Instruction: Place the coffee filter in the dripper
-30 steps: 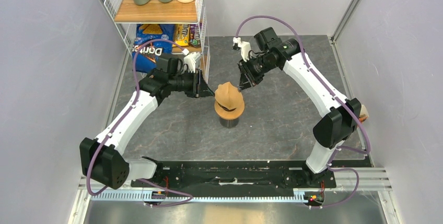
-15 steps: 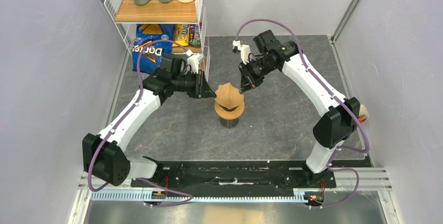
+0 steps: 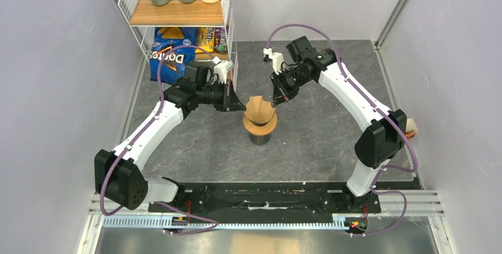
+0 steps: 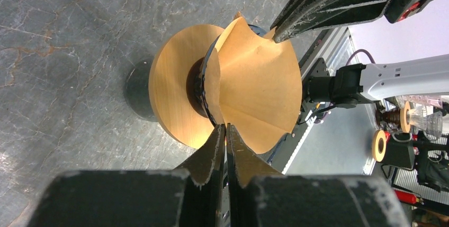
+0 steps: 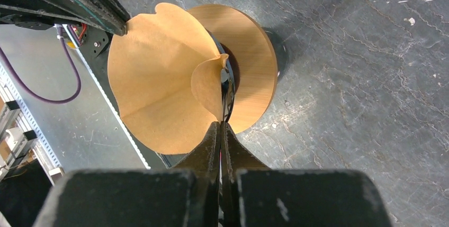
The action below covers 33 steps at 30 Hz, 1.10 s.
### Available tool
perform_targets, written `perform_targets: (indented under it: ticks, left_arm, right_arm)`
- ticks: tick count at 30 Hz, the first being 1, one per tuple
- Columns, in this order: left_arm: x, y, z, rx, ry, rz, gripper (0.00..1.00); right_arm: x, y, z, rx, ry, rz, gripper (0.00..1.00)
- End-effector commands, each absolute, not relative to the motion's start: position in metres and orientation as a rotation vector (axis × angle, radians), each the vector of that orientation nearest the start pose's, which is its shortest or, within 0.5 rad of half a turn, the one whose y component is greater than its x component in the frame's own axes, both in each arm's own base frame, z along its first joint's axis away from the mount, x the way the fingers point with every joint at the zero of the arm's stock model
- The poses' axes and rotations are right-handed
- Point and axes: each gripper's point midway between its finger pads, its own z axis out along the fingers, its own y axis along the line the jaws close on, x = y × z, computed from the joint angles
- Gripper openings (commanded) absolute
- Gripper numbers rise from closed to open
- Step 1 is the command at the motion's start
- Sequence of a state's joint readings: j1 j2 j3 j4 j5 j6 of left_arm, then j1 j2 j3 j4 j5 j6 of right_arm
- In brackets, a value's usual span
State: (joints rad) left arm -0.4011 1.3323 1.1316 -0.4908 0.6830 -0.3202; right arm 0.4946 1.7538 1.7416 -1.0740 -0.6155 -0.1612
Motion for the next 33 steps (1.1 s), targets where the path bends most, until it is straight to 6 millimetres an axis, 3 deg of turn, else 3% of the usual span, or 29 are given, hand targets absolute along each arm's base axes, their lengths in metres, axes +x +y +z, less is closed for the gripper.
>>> perform_targets:
  ticks: [1, 10, 18, 25, 33]
  left_arm:
    - [0.265, -0.248, 0.224, 0.491, 2.253, -1.154, 0.09]
    - [0.264, -0.246, 0.223, 0.496, 2.256, -1.130, 0.11]
    - [0.265, -0.246, 0.237, 0.519, 2.223, -1.125, 0.36]
    - [0.265, -0.246, 0.248, 0.534, 2.193, -1.124, 0.50]
    - [0.264, -0.245, 0.259, 0.546, 2.172, -1.114, 0.77]
  right_arm:
    - [0.295, 0.266, 0.222, -1.042, 2.353, 0.891, 0.00]
    - [0.295, 0.268, 0.224, -1.071, 2.320, 0.860, 0.01]
    - [0.292, 0.268, 0.236, -1.075, 2.299, 0.865, 0.31]
    - [0.291, 0.267, 0.251, -1.074, 2.265, 0.863, 0.41]
    - [0.287, 0.271, 0.273, -1.071, 2.203, 0.885, 0.69]
